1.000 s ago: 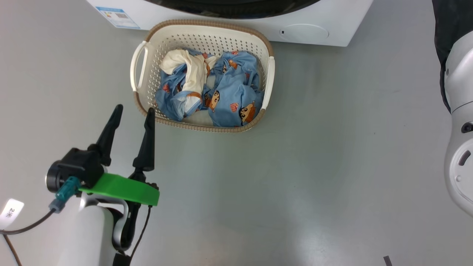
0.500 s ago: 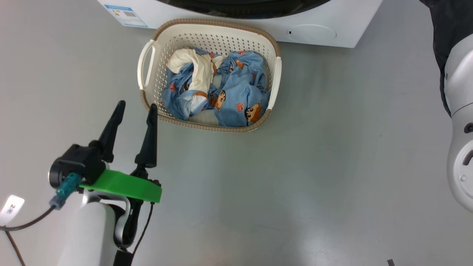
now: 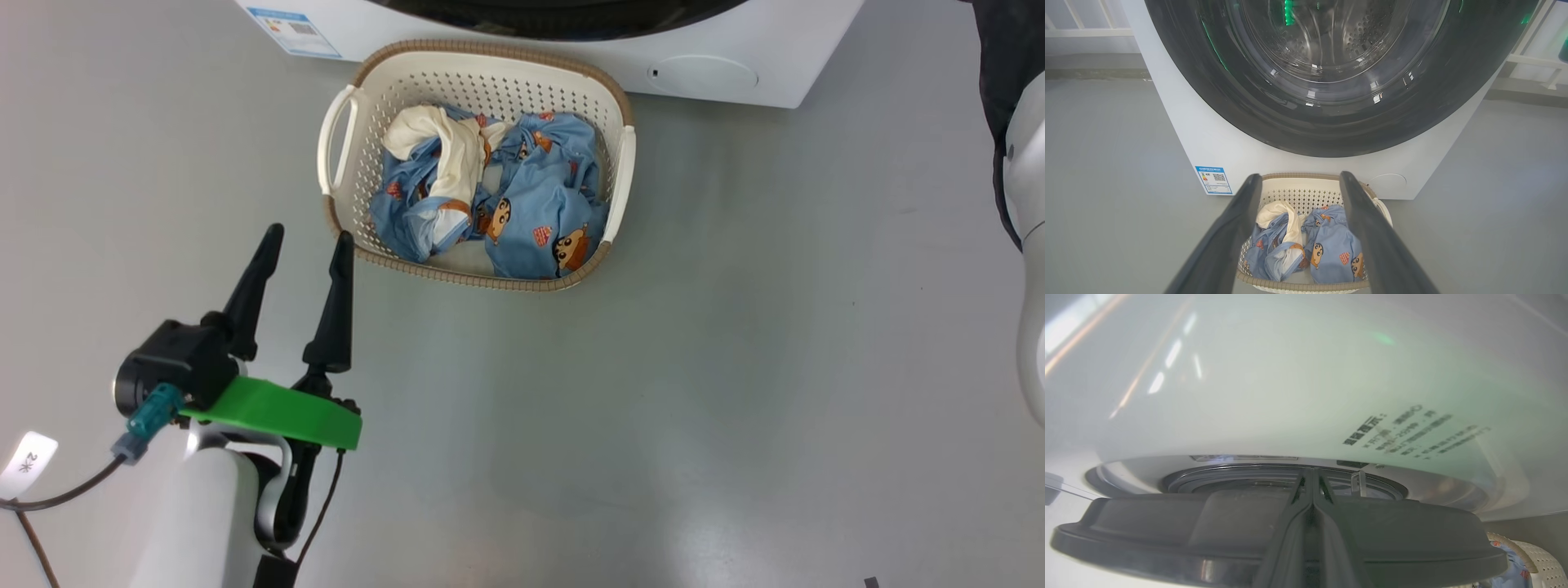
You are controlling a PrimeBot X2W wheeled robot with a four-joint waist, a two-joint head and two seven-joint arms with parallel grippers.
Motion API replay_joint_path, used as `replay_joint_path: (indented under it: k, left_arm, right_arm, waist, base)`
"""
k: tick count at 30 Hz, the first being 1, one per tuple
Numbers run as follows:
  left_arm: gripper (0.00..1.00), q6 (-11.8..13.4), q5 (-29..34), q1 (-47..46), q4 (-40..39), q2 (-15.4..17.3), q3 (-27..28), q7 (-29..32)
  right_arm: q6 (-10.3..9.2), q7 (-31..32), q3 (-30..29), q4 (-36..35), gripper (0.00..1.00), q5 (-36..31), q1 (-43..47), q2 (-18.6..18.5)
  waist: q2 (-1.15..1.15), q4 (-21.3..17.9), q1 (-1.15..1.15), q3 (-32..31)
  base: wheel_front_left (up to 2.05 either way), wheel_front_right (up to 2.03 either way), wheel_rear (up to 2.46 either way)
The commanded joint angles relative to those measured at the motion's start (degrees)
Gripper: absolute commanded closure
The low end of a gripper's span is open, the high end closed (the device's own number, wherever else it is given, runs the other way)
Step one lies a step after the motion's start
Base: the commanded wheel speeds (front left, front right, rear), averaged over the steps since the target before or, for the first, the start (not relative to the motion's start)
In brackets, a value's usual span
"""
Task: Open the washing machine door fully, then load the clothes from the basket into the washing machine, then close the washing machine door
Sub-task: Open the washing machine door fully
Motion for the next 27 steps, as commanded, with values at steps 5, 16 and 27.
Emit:
replay_joint_path:
  k: [5, 16, 27]
  left_arm:
    - [0.0, 0.14, -0.67, 0.11, -1.49, 1.73, 1.48, -0.36]
    - [0.0, 0.64, -0.86, -0.05, -1.94, 1.73, 1.47, -0.36]
    - [0.0, 0.61, -0.84, 0.01, -2.25, 1.73, 1.37, -0.36]
  right_arm:
    - [0.09, -0.15, -0.34, -0.45, 1.0, -2.15, -4.04, 1.53]
    - [0.09, 4.04, -1.44, 1.09, 1.0, -3.42, -4.96, 1.23]
    - [0.09, 11.13, -1.9, 2.02, 1.0, -4.5, -4.72, -0.14]
  waist:
    - [0.0, 0.59, 0.0, 1.04]
    - [0.0, 0.61, 0.0, 0.88]
    - [0.0, 0.43, 0.0, 0.36]
  base:
    - [0.0, 0.0, 0.0]
    - [0.0, 0.0, 0.0]
    - [0.0, 0.0, 0.0]
